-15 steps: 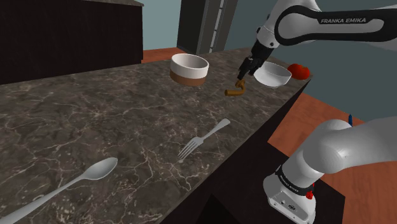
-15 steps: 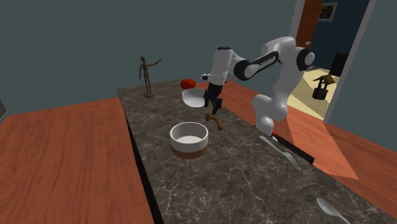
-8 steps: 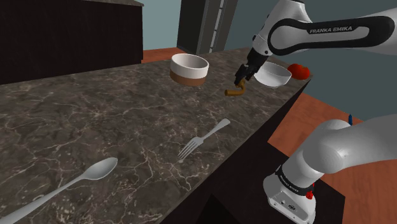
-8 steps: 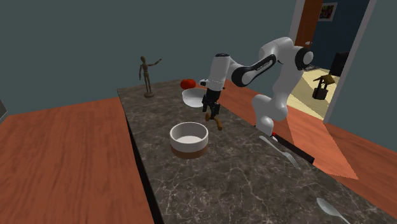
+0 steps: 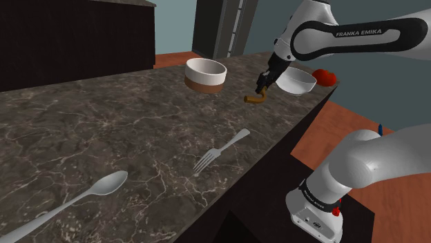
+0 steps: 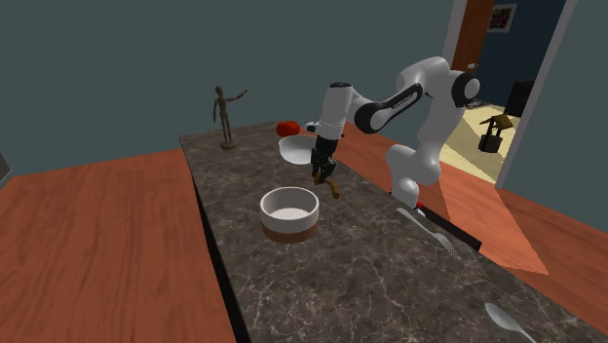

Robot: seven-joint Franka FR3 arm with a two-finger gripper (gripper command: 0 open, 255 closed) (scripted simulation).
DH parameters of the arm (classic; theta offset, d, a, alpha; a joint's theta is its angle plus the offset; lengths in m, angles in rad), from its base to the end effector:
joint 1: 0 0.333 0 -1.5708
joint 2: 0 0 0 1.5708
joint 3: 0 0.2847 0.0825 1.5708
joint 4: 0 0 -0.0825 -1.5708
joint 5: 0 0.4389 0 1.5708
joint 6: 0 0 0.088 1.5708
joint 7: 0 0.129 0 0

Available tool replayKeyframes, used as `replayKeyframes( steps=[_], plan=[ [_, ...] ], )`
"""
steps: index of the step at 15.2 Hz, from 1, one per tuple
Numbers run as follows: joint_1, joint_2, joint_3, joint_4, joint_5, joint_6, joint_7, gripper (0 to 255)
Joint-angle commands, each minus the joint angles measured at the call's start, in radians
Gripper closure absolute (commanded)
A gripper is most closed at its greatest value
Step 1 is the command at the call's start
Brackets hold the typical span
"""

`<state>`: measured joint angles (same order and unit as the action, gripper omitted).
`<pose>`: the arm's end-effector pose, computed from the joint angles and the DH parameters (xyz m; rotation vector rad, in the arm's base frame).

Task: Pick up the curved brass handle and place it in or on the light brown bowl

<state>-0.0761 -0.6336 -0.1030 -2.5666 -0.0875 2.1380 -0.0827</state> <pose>0.4429 -0.0821 0.4231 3.0835 -0.0666 0.3091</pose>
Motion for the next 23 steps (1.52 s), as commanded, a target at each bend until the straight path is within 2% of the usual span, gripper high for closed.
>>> replayKeyframes(
  steps=[1,8,23],
  plan=[
    [0.000,0.000,0.000,0.000,0.000,0.000,0.000,255],
    [0.000,0.000,0.000,0.000,0.000,0.000,0.000,255],
    [0.005,-0.014,0.010,0.193,0.011,-0.206,-0.005,255]
  ],
)
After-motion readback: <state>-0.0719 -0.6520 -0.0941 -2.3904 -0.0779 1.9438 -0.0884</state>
